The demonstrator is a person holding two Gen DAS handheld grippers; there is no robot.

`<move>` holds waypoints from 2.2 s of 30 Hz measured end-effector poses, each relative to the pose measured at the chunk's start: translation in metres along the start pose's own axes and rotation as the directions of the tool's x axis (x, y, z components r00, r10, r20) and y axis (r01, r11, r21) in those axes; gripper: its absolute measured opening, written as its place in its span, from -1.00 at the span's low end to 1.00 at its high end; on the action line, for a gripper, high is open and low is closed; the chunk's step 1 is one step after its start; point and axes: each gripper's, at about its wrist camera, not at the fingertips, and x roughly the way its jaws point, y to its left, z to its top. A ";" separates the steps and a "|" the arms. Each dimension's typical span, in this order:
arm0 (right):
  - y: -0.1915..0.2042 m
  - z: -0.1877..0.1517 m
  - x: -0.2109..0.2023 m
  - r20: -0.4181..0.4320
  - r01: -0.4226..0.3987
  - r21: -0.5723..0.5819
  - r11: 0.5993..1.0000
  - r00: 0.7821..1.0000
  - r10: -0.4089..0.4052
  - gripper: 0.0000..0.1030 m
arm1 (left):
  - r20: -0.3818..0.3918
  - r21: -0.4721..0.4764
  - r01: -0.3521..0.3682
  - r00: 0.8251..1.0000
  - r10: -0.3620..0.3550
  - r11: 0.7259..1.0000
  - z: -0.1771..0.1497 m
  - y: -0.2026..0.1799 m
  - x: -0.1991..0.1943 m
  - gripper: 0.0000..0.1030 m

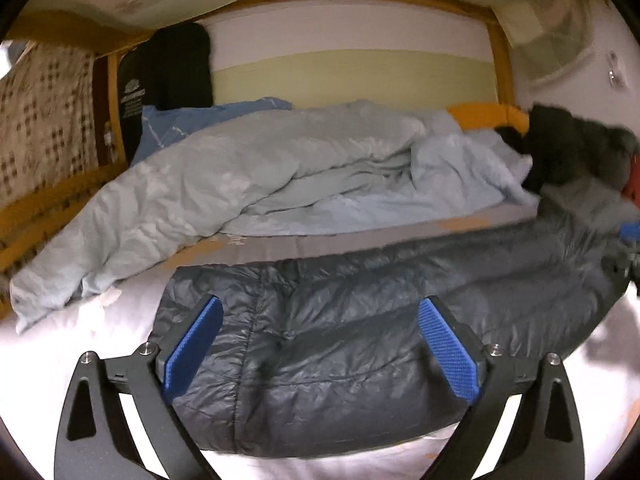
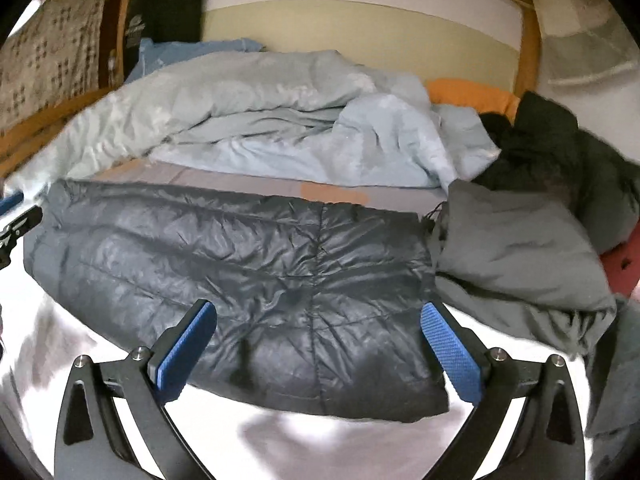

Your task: Fold large clothes

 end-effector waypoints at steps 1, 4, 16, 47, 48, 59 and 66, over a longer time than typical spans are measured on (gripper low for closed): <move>0.000 0.000 0.001 0.002 0.014 -0.006 1.000 1.000 -0.014 1.00 | -0.006 0.008 0.005 1.000 -0.005 1.000 -0.001 -0.003 0.002 0.90; -0.007 0.002 0.006 -0.017 -0.022 0.033 0.999 1.000 0.023 1.00 | -0.018 0.032 0.018 1.000 -0.017 0.999 -0.006 -0.012 0.005 0.90; -0.007 0.006 0.006 -0.002 -0.176 0.116 0.977 0.984 0.178 1.00 | -0.040 -0.005 0.397 0.917 -0.396 0.918 -0.003 -0.072 -0.019 -0.69; 0.084 0.093 0.058 -0.395 -0.328 0.276 0.903 0.818 0.418 0.62 | -0.234 -0.288 0.309 0.895 -0.379 0.907 -0.057 -0.086 0.049 0.05; 0.095 0.097 0.072 -0.447 -0.322 0.288 0.902 0.788 0.424 0.62 | -0.226 -0.328 0.315 0.889 -0.398 0.891 -0.059 -0.081 0.050 0.05; 0.148 0.090 0.165 -0.700 -0.252 0.275 0.928 0.608 0.373 0.15 | -0.201 -0.429 0.318 0.879 -0.432 0.846 -0.069 -0.069 0.048 -0.04; 0.158 0.081 0.207 -0.712 -0.177 0.227 0.958 0.641 0.287 0.15 | -0.218 -0.474 0.327 0.856 -0.469 0.818 -0.076 -0.059 0.056 -0.08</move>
